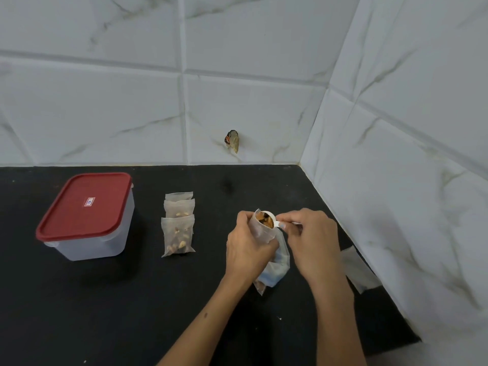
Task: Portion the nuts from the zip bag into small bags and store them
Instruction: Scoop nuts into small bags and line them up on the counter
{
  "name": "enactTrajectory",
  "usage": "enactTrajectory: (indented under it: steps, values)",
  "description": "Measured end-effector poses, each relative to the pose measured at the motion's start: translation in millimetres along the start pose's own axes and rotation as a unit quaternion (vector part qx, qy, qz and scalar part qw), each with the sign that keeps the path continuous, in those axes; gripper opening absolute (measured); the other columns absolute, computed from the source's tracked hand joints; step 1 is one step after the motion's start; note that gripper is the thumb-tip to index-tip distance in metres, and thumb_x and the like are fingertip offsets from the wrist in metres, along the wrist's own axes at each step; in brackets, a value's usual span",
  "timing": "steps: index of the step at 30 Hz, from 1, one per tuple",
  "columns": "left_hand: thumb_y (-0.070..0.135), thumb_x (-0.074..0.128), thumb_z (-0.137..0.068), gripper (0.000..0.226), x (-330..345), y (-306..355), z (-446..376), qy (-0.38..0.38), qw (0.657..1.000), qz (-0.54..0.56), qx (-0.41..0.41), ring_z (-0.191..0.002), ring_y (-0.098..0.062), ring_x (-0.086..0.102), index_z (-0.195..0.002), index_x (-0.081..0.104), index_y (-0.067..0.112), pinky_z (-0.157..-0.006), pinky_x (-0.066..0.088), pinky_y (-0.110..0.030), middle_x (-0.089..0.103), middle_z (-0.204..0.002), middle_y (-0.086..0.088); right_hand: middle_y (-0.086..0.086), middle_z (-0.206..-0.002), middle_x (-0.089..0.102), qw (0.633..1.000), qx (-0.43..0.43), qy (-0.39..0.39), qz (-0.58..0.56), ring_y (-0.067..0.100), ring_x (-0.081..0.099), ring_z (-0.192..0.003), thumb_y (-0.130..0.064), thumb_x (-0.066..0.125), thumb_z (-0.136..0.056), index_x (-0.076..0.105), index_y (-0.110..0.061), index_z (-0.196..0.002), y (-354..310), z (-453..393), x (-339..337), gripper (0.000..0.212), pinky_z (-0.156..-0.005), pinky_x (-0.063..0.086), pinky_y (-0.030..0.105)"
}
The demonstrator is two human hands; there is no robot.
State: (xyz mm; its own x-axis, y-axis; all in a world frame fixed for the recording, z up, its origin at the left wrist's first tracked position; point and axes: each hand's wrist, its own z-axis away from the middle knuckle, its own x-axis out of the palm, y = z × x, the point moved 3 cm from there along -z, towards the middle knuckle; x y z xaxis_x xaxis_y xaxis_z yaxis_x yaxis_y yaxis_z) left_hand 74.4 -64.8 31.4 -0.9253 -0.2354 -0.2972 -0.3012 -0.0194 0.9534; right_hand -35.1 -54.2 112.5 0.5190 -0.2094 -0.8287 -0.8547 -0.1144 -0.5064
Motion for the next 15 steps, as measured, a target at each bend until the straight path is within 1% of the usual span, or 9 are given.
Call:
enactTrajectory:
  steps: [2,4,6,7,9,10,11,13,15]
  values:
    - [0.027,0.077,-0.074,0.045,-1,1,-1,0.008,0.999,0.033,0.0,-0.085,-0.006,0.062,-0.107,0.049,0.022,-0.069,0.052,-0.022,0.064,-0.093,0.007,0.001,-0.118,0.062,0.998,-0.031,-0.028,0.04,0.012,0.052,-0.105,-0.019,0.053,-0.095,0.064,-0.021,-0.122,-9,-1,-1,0.029,-0.081,0.04,0.016]
    - [0.025,0.078,-0.074,0.042,-3,2,-2,0.016,0.999,0.051,0.003,-0.082,-0.003,0.062,-0.105,0.05,0.022,-0.065,0.049,-0.015,0.064,-0.091,0.008,0.002,-0.118,0.062,0.995,-0.065,-0.046,0.067,0.014,0.048,-0.109,-0.02,0.051,-0.096,0.063,-0.02,-0.124,-16,-2,-4,0.03,-0.085,0.039,0.02]
    - [0.019,0.078,-0.073,0.042,-4,3,-3,0.021,0.998,0.064,0.006,-0.081,0.0,0.062,-0.104,0.05,0.022,-0.063,0.047,-0.01,0.063,-0.09,0.011,0.007,-0.113,0.064,0.993,-0.087,-0.036,0.065,0.022,0.05,-0.111,-0.014,0.058,-0.091,0.066,-0.014,-0.118,-21,-1,-7,0.028,-0.086,0.041,0.027]
    - [0.016,0.079,-0.072,0.043,-5,2,-4,0.023,0.997,0.068,0.009,-0.081,0.0,0.062,-0.104,0.051,0.022,-0.064,0.047,-0.011,0.063,-0.09,0.011,0.01,-0.106,0.067,0.992,-0.109,-0.011,0.059,0.027,0.054,-0.106,-0.008,0.064,-0.086,0.07,-0.01,-0.111,-24,0,-9,0.026,-0.083,0.044,0.032]
    - [0.014,0.079,-0.071,0.043,-5,1,-4,0.027,0.997,0.071,0.014,-0.081,0.003,0.062,-0.103,0.051,0.022,-0.064,0.048,-0.012,0.063,-0.09,0.011,0.013,-0.083,0.07,0.986,-0.147,0.05,0.054,0.032,0.063,-0.083,0.006,0.077,-0.067,0.076,-0.005,-0.088,-23,1,-8,0.024,-0.068,0.05,0.037]
    - [0.014,0.079,-0.071,0.043,-5,1,-4,0.027,0.997,0.072,0.015,-0.08,0.005,0.061,-0.103,0.051,0.021,-0.063,0.048,-0.01,0.063,-0.09,0.011,0.012,-0.073,0.07,0.982,-0.161,0.088,0.053,0.031,0.064,-0.071,0.007,0.083,-0.056,0.077,-0.005,-0.077,-21,2,-6,0.025,-0.059,0.052,0.035]
    - [0.014,0.079,-0.071,0.043,-4,1,-4,0.027,0.997,0.075,0.015,-0.079,0.006,0.061,-0.103,0.051,0.021,-0.061,0.047,-0.008,0.063,-0.089,0.011,0.011,-0.066,0.07,0.978,-0.169,0.112,0.051,0.029,0.064,-0.063,0.006,0.087,-0.048,0.076,-0.005,-0.07,-21,3,-5,0.027,-0.053,0.052,0.032]
    - [0.015,0.08,-0.071,0.044,-4,1,-4,0.029,0.996,0.078,0.017,-0.079,0.004,0.061,-0.104,0.051,0.021,-0.061,0.047,-0.008,0.063,-0.09,0.01,0.009,-0.062,0.069,0.974,-0.182,0.126,0.052,0.027,0.064,-0.059,0.004,0.09,-0.042,0.076,-0.005,-0.066,-19,3,-4,0.029,-0.05,0.052,0.031]
    - [0.016,0.08,-0.072,0.044,-4,1,-4,0.033,0.996,0.075,0.021,-0.082,-0.001,0.062,-0.105,0.051,0.021,-0.063,0.048,-0.009,0.063,-0.093,0.009,0.01,-0.063,0.069,0.971,-0.203,0.119,0.051,0.028,0.064,-0.06,0.006,0.089,-0.045,0.076,-0.005,-0.067,-19,3,-4,0.028,-0.05,0.051,0.032]
